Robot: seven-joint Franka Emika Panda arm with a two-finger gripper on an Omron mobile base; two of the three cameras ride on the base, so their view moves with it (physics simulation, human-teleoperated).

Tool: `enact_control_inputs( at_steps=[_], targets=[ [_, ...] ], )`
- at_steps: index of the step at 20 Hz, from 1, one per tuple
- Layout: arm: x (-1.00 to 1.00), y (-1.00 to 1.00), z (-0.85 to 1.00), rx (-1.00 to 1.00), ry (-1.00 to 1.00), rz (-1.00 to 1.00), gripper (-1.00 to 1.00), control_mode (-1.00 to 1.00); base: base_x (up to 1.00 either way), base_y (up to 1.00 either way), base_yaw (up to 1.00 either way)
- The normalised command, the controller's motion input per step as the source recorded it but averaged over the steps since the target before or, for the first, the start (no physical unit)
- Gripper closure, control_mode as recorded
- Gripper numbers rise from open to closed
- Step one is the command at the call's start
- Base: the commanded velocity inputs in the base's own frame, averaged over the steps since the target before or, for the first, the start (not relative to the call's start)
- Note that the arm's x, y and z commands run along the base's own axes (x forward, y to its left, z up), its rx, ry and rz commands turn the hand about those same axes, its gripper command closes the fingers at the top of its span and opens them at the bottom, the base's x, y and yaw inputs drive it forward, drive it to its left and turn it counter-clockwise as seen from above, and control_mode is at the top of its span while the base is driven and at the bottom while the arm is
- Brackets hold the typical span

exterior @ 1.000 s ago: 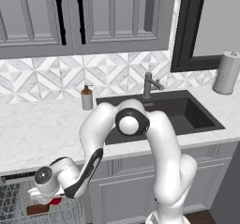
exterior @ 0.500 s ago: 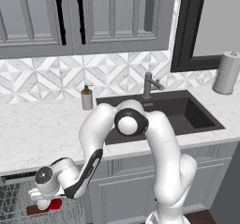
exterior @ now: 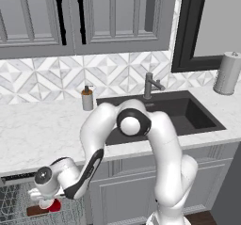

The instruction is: Pick up the cup and bowl from the counter, place them in the dishwasher, and close the dishwasher door.

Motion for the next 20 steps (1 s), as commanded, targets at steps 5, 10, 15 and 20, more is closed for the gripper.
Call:
enact_control_inputs(
  at_steps=[5,10,15,20],
  targets=[
    [-0.11,0.00,0.38,0.00,-0.03,0.00,-1.00,-1.00,0.00,0.00,0.00],
    [-0.36,0.00,0.57,0.00,-0.08,0.01,-1.00,-1.00,0.00,0.00,0.00],
    [-0.59,0.20,0.88,0.00,-0.04,0.03,-1.00,-1.00,0.00,0.00,0.00],
    [-0.54,0.47,0.92,0.04,0.00,0.00,-1.00,-1.00,0.00,0.00,0.00]
  ],
)
